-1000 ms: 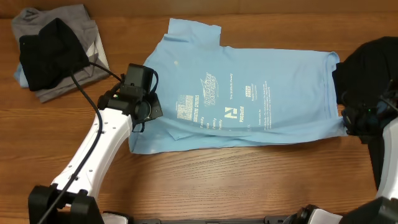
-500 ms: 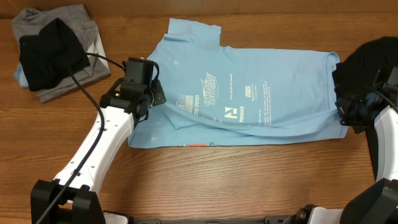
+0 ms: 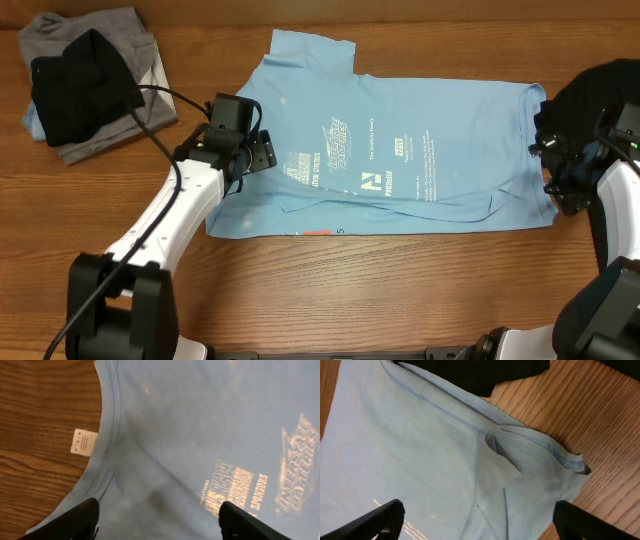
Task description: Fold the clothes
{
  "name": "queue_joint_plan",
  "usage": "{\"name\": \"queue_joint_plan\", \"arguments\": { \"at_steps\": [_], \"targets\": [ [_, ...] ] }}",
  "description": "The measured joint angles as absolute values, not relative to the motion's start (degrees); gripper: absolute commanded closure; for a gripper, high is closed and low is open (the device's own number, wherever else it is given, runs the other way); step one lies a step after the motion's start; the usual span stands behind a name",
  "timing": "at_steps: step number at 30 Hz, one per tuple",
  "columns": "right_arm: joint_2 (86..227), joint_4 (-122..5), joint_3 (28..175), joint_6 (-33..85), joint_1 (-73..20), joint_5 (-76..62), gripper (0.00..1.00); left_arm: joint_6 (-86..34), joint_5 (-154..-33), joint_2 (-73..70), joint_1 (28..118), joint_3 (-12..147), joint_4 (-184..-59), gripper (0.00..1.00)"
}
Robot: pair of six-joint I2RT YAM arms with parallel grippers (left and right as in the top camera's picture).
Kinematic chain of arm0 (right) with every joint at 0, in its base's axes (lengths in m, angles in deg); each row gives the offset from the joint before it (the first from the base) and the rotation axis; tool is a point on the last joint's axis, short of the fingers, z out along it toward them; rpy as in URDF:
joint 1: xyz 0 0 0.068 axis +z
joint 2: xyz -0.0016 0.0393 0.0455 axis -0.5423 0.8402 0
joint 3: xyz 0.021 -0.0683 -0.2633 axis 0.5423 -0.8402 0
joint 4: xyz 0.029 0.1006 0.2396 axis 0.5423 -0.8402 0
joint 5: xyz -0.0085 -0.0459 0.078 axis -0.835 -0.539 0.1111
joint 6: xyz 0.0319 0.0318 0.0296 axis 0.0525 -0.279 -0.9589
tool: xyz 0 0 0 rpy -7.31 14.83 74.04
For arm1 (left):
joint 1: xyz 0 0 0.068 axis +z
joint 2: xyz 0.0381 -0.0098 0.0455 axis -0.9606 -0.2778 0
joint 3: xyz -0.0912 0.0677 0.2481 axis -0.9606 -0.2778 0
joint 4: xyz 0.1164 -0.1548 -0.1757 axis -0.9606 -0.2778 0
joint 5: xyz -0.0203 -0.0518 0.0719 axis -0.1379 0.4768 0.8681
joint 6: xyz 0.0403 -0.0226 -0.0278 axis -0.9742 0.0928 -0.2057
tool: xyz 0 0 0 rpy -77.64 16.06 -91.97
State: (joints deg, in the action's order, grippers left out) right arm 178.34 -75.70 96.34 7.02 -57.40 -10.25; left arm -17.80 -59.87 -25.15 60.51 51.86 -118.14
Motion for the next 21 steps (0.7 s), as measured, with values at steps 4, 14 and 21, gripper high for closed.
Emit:
{"name": "queue_joint_plan", "arguments": {
  "at_steps": [4,14,21],
  "targets": [
    [178.34,-79.16,97.26,7.65,-57.4,-10.18,0.0,-18.04,-60.39,-25.32,60.9,52.89,-122.43,0.22],
    [178.23,-93.5,109.06,11.56,-56.68,-4.89,0.0,-19.2,-68.57,-23.44,60.62,63.53,-144.87,0.36],
    [178.23,-95.49,108.99,12.9,-53.83,-3.04,0.0,-16.29,-75.34,-27.6,54.23,59.95,-145.55,0.46]
  ]
}}
